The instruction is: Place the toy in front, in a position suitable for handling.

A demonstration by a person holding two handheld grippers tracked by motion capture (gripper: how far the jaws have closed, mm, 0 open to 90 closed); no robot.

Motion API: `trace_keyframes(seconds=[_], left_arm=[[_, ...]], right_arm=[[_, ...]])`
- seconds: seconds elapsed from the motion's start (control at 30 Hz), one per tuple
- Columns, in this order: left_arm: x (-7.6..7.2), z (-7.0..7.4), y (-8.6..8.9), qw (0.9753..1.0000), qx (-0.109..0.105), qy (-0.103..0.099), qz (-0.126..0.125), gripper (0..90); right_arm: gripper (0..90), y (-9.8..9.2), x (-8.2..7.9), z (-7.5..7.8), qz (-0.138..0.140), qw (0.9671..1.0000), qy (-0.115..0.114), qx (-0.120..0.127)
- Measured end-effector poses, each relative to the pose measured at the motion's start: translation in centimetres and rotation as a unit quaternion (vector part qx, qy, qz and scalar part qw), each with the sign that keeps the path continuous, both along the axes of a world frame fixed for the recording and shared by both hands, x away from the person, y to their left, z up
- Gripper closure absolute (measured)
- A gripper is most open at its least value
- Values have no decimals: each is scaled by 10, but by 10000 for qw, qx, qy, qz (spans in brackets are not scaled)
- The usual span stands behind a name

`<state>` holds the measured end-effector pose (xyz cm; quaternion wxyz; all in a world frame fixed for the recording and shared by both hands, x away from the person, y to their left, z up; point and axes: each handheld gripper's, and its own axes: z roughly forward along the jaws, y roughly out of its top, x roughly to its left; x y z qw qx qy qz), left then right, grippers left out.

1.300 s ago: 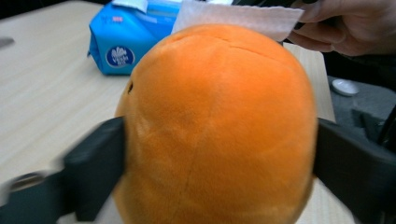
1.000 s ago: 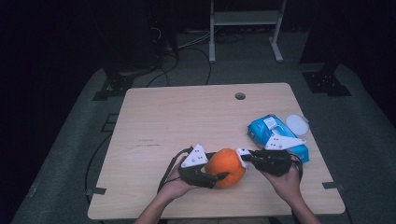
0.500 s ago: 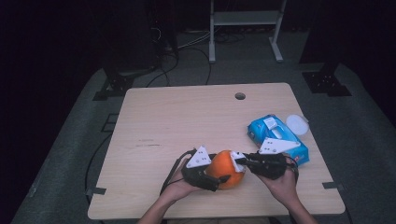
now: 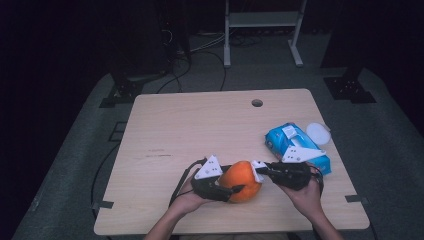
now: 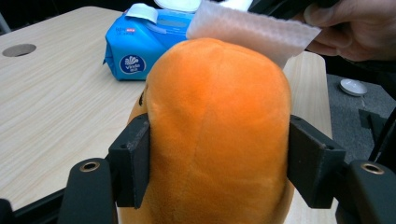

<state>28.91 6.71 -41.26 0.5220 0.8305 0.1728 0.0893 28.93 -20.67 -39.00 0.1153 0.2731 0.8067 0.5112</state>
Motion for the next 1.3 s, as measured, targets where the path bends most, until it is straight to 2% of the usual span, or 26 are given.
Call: trace_keyframes(seconds=[0.07, 0.2, 0.23, 0.3, 0.33, 0.37, 0.43, 0.47, 0.6, 0.7, 0.8, 0.87, 1.03, 1.13, 1.2, 1.27, 1.3], left_arm=[[1, -1, 0, 10000, 39, 18, 44, 322], [1, -5, -3, 9999, -17, 74, 145, 318], [1, -5, -4, 9998, -23, 77, 154, 289], [1, -7, -4, 9999, -21, 60, 113, 215], [2, -8, -3, 9999, -64, 86, 15, 215], [3, -9, -3, 10000, -67, 69, -8, 192], [4, -11, -1, 9999, -81, 47, -40, 201], [4, -12, 0, 9999, -87, 48, -32, 235], [4, -12, 0, 9999, -120, 57, 22, 261], [4, -12, -2, 9999, -103, 57, 22, 260], [0, -13, -7, 10000, -52, -4, -21, 260], [-1, -13, -7, 10000, -6, -37, -35, 261], [0, -14, -3, 10000, -53, -6, -26, 267], [4, -15, 3, 9999, -130, 95, 19, 267], [7, -15, 7, 9995, -224, 177, 101, 266], [9, -16, 8, 9992, -282, 234, 137, 266], [9, -17, 7, 9992, -280, 225, 160, 264]], right_arm=[[819, 2, -2, 1, 3, 10000, -21, -23], [820, 11, -10, 6, 195, 9997, -116, 51], [820, 18, -13, 8, 342, 9992, -214, 27], [819, 20, -14, 9, 347, 9990, -271, -59], [819, 20, -14, 9, 348, 9990, -269, -90], [819, 17, -11, 6, 320, 9993, -187, -49], [819, 14, -9, 5, 279, 9994, -183, -47], [819, 8, -5, 1, 133, 9998, -127, -93], [820, -1, -1, -3, -22, 10000, 33, -65], [821, 3, -4, -1, 29, 10000, -13, -66], [820, 13, -10, 4, 319, 9994, -64, 90], [821, 23, -15, 6, 445, 9989, -173, -33], [823, 15, -9, 4, 367, 9993, -113, 15], [823, 4, -3, -1, 133, 9999, -4, -44], [823, -4, 1, -7, 5, 9998, 149, -114], [823, -7, 2, -11, 25, 9996, 256, -80], [823, -3, -1, -9, 101, 9997, 209, -86]])
